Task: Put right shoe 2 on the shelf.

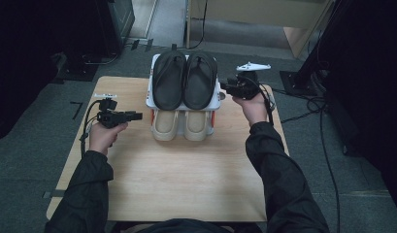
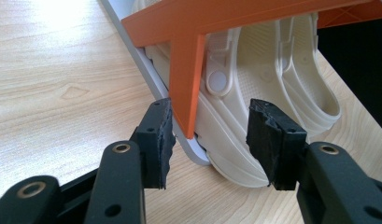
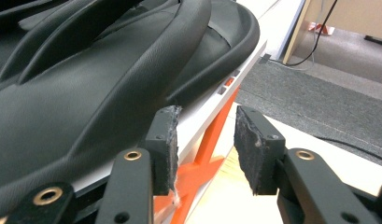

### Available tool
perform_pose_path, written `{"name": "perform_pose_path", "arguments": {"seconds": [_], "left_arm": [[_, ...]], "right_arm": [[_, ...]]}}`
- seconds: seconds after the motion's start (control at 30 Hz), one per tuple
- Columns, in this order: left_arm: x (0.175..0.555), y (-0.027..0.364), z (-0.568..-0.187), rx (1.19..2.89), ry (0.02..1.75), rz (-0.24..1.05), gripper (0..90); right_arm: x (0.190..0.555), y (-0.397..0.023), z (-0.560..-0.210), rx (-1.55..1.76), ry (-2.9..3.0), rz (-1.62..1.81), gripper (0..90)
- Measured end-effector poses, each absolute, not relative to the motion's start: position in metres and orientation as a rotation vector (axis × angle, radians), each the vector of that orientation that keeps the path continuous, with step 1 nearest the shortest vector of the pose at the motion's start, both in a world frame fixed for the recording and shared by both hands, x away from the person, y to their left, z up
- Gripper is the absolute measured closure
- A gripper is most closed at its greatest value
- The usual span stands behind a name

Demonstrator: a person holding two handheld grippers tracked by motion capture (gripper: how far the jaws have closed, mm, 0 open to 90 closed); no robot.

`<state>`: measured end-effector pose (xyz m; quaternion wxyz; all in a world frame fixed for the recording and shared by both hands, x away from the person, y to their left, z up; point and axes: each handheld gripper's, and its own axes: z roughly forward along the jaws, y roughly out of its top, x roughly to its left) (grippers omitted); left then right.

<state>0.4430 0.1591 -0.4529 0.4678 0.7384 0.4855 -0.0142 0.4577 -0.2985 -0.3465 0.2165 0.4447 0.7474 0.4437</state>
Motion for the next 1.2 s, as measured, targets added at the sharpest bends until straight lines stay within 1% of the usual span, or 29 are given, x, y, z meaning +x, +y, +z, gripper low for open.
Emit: {"name": "perform_pose_path", "arguments": {"seconds": [0.17,0.27,0.47,0.83,1.2], "left_arm": [[0.443,0.158,-0.453,1.826,1.186,-0.027,49.0],[0.442,0.158,-0.453,1.828,1.182,-0.026,48.2],[0.441,0.155,-0.452,1.842,1.173,-0.027,46.6],[0.437,0.145,-0.451,1.878,1.144,-0.029,44.2],[0.431,0.143,-0.453,1.883,1.127,-0.021,42.3]], "right_arm": [[0.453,-0.303,-0.35,1.219,2.091,1.247,57.4],[0.446,-0.308,-0.358,1.196,2.099,1.244,54.2],[0.437,-0.314,-0.369,1.201,2.108,1.249,52.4],[0.417,-0.329,-0.396,1.236,2.118,1.259,51.1],[0.401,-0.335,-0.417,1.241,2.156,1.257,49.3]]}}
